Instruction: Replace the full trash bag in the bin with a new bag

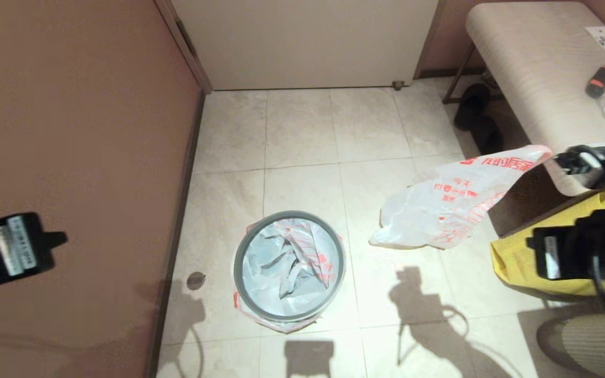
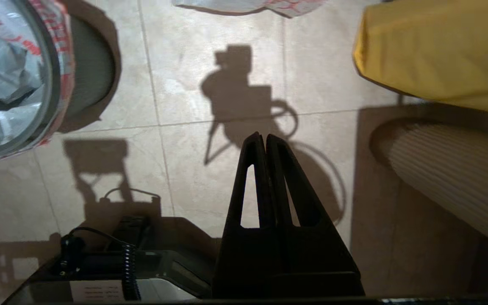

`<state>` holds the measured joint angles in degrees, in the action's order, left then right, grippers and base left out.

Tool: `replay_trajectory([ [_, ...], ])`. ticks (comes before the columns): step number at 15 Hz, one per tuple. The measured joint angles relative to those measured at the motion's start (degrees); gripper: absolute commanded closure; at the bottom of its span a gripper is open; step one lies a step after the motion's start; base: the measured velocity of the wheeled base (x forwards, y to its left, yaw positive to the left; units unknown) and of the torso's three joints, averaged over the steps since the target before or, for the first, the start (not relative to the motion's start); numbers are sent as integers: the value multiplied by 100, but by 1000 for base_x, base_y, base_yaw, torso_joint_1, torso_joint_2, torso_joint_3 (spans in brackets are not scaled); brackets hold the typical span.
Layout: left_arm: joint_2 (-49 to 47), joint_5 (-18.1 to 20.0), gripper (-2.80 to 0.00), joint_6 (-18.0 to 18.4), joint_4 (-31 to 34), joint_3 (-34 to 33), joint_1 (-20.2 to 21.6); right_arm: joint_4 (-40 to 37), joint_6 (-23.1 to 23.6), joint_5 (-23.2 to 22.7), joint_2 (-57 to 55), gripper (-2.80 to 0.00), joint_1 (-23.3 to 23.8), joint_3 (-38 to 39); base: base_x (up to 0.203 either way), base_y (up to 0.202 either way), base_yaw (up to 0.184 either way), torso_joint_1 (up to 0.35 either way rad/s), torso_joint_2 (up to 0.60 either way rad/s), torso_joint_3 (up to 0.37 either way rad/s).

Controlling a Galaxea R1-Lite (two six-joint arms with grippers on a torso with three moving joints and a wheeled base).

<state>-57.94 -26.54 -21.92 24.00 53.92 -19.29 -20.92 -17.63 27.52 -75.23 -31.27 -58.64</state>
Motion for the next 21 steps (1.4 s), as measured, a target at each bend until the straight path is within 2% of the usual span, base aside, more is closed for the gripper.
replay_trajectory([
  [3, 1265, 178, 0, 57, 9, -548, 836, -606, -217, 2, 1091, 0, 652, 229, 0, 0, 0, 0, 0, 0],
  [6, 2510, 873, 0, 172, 30, -1097, 1565, -1115, -411, -187, 2041, 0, 1297, 275, 0, 0, 0, 0, 0, 0],
  [9, 3627, 1535, 0, 503, 63, -1736, 2051, -1334, -230, -338, 2992, 0, 1781, 273, 0, 0, 0, 0, 0, 0],
  [12, 4224, 1580, 0, 592, 77, -2020, 2152, -1739, 15, -482, 3984, 0, 2073, 262, 0, 0, 0, 0, 0, 0],
  [15, 4444, 1555, 0, 790, 222, -1961, 2141, -2358, 228, -651, 4895, 0, 2337, 263, 0, 0, 0, 0, 0, 0],
  [18, 4519, 1051, 0, 793, 491, -1887, 2130, -2708, 301, -1003, 5496, 0, 2540, 322, 0, 0, 0, 0, 0, 0],
  [21, 4584, 1022, 0, 923, 501, -1872, 2118, -2848, 443, -1178, 5801, 0, 2620, 394, 0, 0, 0, 0, 0, 0],
])
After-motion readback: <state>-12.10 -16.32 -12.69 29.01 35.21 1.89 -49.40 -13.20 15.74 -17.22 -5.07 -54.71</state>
